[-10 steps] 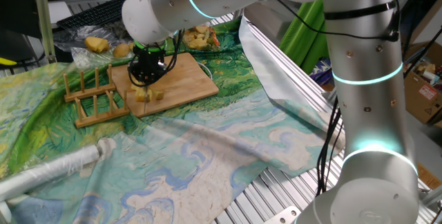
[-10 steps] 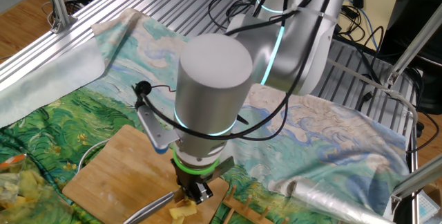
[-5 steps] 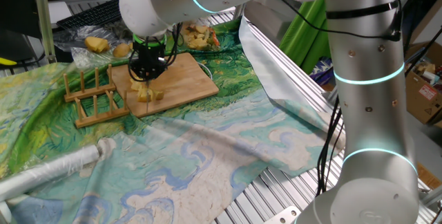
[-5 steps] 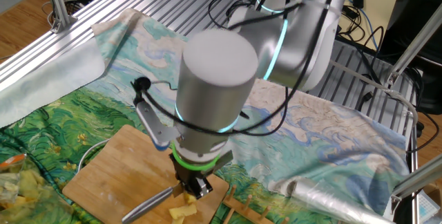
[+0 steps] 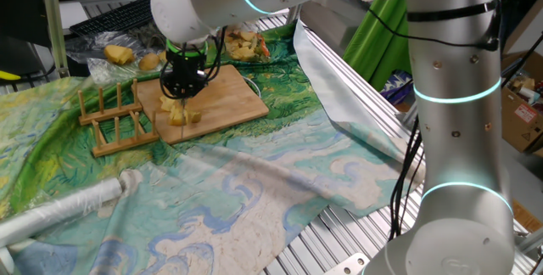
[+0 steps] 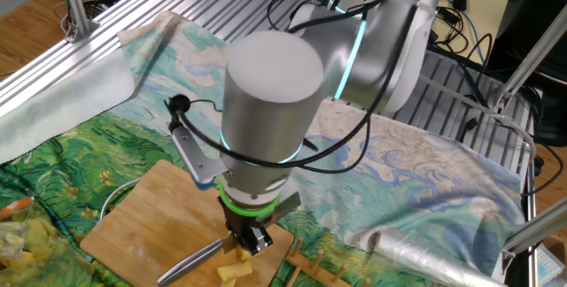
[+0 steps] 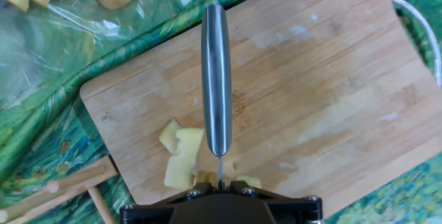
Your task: Chop the potatoes
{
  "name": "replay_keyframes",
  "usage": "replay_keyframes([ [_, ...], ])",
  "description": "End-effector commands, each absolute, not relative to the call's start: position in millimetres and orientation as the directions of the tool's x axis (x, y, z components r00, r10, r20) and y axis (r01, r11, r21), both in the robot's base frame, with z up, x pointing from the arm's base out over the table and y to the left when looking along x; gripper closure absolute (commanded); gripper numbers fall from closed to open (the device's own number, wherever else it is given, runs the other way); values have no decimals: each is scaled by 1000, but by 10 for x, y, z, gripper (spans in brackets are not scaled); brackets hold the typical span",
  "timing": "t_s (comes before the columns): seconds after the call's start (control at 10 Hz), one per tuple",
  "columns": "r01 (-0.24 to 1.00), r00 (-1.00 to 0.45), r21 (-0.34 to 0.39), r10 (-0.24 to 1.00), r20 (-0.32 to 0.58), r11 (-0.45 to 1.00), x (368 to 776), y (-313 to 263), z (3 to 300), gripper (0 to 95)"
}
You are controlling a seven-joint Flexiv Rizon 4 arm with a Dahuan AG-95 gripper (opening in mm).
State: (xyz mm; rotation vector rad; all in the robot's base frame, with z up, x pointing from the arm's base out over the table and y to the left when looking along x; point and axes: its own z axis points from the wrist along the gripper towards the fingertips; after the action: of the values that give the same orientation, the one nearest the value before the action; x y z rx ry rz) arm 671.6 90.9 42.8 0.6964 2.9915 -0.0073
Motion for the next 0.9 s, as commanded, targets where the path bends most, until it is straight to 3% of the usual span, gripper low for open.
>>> replay_keyframes([
  [0.1, 449, -880, 50, 451, -149, 892, 6748, 940, -59, 950],
  [0.3, 448, -889, 26, 449, -89, 894, 6707, 901, 181, 950],
  [0.6, 466, -882, 63, 469, -45, 882, 6727, 881, 424, 950],
  [0.7, 440, -897, 25, 440, -34, 898, 6737, 879, 423, 950],
  [0.9, 430, -902, 17, 431, -17, 902, 6742, 866, 435, 950],
])
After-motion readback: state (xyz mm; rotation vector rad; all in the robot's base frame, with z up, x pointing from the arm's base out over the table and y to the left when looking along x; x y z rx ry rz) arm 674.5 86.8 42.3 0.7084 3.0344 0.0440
